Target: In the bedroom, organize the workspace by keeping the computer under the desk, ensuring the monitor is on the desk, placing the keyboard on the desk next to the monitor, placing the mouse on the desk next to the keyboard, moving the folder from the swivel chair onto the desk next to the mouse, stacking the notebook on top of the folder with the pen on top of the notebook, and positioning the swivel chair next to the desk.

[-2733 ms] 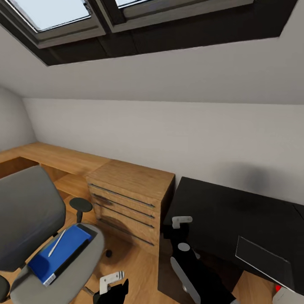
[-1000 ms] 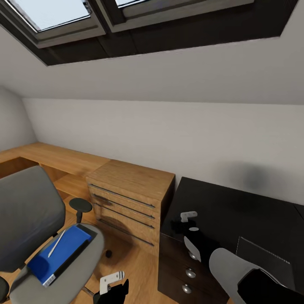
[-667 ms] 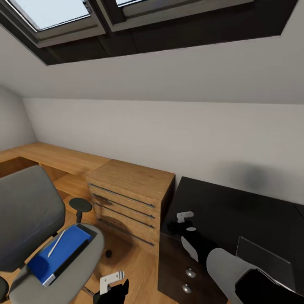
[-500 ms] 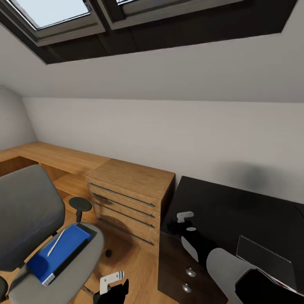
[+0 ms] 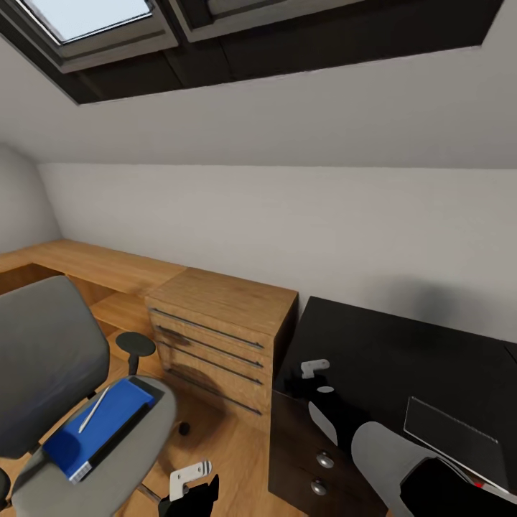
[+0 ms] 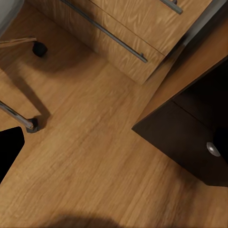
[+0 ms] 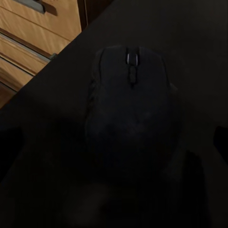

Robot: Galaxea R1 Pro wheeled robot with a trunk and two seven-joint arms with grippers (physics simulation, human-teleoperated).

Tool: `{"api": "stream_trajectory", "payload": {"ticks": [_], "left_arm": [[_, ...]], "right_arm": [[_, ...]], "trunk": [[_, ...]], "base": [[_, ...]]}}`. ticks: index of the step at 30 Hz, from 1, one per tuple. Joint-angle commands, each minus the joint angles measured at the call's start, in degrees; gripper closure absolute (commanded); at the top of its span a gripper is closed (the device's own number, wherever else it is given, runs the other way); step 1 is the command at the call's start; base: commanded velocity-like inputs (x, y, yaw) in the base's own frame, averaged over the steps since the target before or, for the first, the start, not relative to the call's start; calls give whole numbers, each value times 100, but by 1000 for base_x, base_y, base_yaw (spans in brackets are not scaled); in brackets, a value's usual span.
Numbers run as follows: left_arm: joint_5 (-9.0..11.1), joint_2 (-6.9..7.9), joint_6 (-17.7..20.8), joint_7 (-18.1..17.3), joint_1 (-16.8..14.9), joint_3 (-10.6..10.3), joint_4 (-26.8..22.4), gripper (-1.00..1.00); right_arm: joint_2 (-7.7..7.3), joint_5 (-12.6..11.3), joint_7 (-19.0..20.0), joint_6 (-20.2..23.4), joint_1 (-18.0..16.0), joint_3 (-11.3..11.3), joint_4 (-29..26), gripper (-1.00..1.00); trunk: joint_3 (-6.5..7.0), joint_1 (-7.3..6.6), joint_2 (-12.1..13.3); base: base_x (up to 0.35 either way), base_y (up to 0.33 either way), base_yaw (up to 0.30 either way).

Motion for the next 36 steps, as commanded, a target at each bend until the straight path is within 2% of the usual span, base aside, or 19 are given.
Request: {"api": "stream_trajectory", "payload": {"ticks": [1, 15, 21, 29, 36], "left_arm": [[54, 1, 18, 42, 0, -8, -13, -100], [54, 1, 18, 49, -3, -8, -13, -100], [53, 1, 19, 49, 0, -8, -13, -100], [56, 1, 18, 49, 0, -8, -13, -100], [57, 1, 18, 47, 0, -8, -13, -100]], "right_arm": [[-1, -36, -43, 32, -3, 47, -14, -100], [-15, -43, -49, 24, -3, 22, -103, -100], [-22, -43, -42, 39, -3, -140, -132, -100], [-29, -41, -39, 52, -3, -182, -127, -100], [-25, -44, -39, 318, -3, -218, -126, -100]], "trunk": [[-5, 0, -3], [-5, 0, -3], [-5, 0, -3], [-5, 0, -3], [-5, 0, -3]], "base": [[0, 0, 0], [0, 0, 0], [40, 0, 0], [25, 0, 0], [80, 0, 0]]}}
